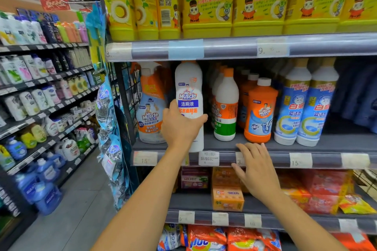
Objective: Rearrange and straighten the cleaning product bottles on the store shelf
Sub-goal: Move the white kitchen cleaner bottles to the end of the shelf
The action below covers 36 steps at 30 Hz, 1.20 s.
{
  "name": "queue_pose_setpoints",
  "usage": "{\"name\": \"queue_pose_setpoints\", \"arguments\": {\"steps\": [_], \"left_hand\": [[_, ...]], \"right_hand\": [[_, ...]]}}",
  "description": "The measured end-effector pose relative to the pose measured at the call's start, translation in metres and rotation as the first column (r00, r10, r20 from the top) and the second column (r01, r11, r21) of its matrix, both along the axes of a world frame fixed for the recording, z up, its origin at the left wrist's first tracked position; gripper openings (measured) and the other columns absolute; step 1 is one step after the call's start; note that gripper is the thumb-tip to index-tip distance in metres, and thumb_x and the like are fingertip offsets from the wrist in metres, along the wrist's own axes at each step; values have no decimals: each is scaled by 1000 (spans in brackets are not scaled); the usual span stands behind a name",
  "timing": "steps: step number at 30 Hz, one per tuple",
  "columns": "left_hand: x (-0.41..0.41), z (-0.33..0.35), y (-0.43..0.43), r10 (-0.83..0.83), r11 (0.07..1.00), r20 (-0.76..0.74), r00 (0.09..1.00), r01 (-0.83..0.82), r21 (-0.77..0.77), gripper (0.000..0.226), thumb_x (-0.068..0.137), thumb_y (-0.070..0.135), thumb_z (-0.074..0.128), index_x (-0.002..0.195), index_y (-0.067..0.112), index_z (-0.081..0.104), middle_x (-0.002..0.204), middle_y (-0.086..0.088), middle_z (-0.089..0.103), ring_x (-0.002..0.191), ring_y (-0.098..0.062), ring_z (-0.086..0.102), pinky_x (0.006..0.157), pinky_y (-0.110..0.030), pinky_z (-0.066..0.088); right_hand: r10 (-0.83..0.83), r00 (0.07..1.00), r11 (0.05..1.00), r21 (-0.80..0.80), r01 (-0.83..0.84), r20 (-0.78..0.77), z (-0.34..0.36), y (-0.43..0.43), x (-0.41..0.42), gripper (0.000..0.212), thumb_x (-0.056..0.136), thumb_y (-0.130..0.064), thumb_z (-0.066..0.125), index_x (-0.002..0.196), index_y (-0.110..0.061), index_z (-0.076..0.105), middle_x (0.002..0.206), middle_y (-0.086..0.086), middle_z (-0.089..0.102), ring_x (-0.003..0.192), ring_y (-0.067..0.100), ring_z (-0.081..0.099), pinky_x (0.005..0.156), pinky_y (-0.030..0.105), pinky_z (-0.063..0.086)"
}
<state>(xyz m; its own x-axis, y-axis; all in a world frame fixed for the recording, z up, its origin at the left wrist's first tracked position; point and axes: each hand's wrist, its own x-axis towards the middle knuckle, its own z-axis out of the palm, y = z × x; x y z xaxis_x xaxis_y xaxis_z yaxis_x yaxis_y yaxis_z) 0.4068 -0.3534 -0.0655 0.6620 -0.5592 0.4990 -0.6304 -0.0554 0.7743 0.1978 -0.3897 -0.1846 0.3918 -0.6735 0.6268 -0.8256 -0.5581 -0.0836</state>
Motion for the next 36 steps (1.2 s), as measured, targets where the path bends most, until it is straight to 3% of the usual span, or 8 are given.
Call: {"name": "queue_pose_setpoints", "arguments": {"steps": [15,23,28,36], "left_hand": [[0,-22,-33,11,997,16,1000,-10,-75,86,49,53,84,120,17,50,102,-5,53,77,-14,44,65,-27,37],[-8,-42,-31,46,997,3,999,-46,62,83,50,50,84,115,17,44,103,-5,49,90,-24,57,63,-37,49],[-7,-44,-30,28,997,-12,1000,-27,66,82,50,50,84,114,17,44,102,-5,50,89,-24,57,67,-40,53],[-8,-45,-24,-36,998,-36,999,38,51,84,52,47,88,115,14,42,106,-7,49,96,-24,55,68,-35,47]], "right_hand": [[20,1000,1000,-6,-20,15,0,-3,-2,52,82,-41,68,126,-15,54,120,3,57,117,23,49,115,43,26],[13,999,1000,6,-13,41,1,0,1,52,81,-39,70,124,-15,55,120,4,57,117,24,49,115,43,24],[-4,998,1000,19,2,56,2,1,2,53,79,-38,71,124,-15,55,119,3,57,117,23,48,115,42,23],[-35,999,997,70,32,34,10,4,5,52,83,-43,65,126,-17,53,122,3,55,120,22,45,115,40,24]]}}
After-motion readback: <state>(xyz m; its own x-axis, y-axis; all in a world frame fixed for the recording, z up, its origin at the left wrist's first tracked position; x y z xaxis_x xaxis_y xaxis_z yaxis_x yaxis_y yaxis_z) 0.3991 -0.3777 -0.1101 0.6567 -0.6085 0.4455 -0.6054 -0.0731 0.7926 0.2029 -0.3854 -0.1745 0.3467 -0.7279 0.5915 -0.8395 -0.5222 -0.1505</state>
